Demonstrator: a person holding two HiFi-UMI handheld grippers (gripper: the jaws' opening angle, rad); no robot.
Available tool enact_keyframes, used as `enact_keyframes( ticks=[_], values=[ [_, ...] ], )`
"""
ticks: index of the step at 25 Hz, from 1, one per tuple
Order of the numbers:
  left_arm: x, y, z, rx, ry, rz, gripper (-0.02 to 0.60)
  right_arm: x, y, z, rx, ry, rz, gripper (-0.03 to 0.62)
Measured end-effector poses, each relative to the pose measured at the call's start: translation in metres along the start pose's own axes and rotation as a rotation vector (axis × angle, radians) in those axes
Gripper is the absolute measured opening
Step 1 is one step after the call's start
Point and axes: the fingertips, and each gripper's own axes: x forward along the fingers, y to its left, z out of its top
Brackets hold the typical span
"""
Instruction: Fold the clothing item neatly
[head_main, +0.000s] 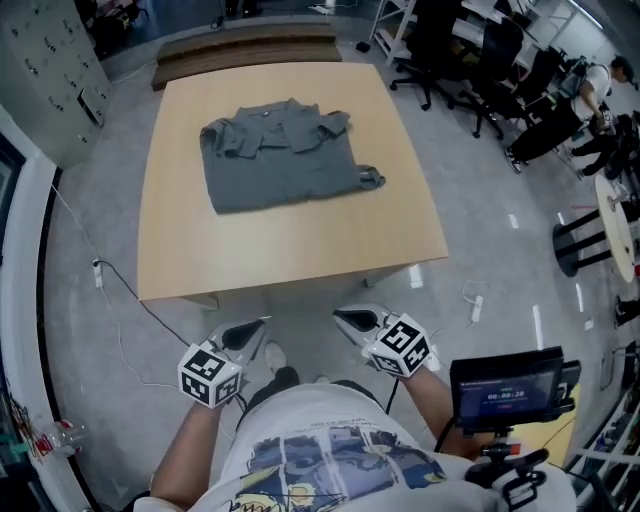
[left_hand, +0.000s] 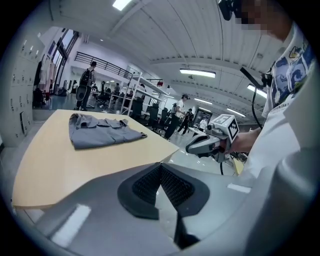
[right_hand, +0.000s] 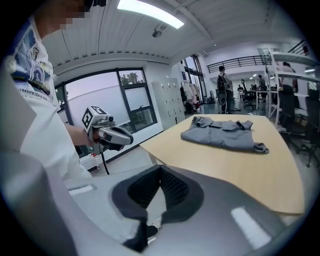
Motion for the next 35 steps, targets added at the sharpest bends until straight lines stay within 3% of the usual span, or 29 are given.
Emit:
enact_keyframes(
  ticks=[4,10,15,21,25,35],
  values=[
    [-0.003,-0.04,-0.005,0.038,0.021,0.01,0.006,-0.029,0.02,-0.016,0.004,-0.038,0.024,0.003],
    [-0.019,-0.082,-0.019,0.026,0.026,0.055,0.006,-0.059,0.046,-0.035,-0.044,-0.054,0.057,0.003],
    [-0.021,-0.109,-0.041,0.024,0.057,0.032,0.006,-0.072,0.068,-0.061,-0.037,-0.045,0.068,0.003],
    [-0.017,-0.129,-0.039,0.044,0.038,-0.024,0.006,-0.088,0.087,-0.061,-0.057,-0.049,0.044,0.003],
    [-0.027,-0.13,-0.036,0.069,0.024,-0.047,0.006,-0.084,0.101,-0.055,-0.077,-0.049,0.026,0.003],
    [-0.053,-0.1,-0.055,0.048,0.016,-0.043,0.006,-0.055,0.125,-0.045,-0.1,-0.027,0.029,0.003]
  ],
)
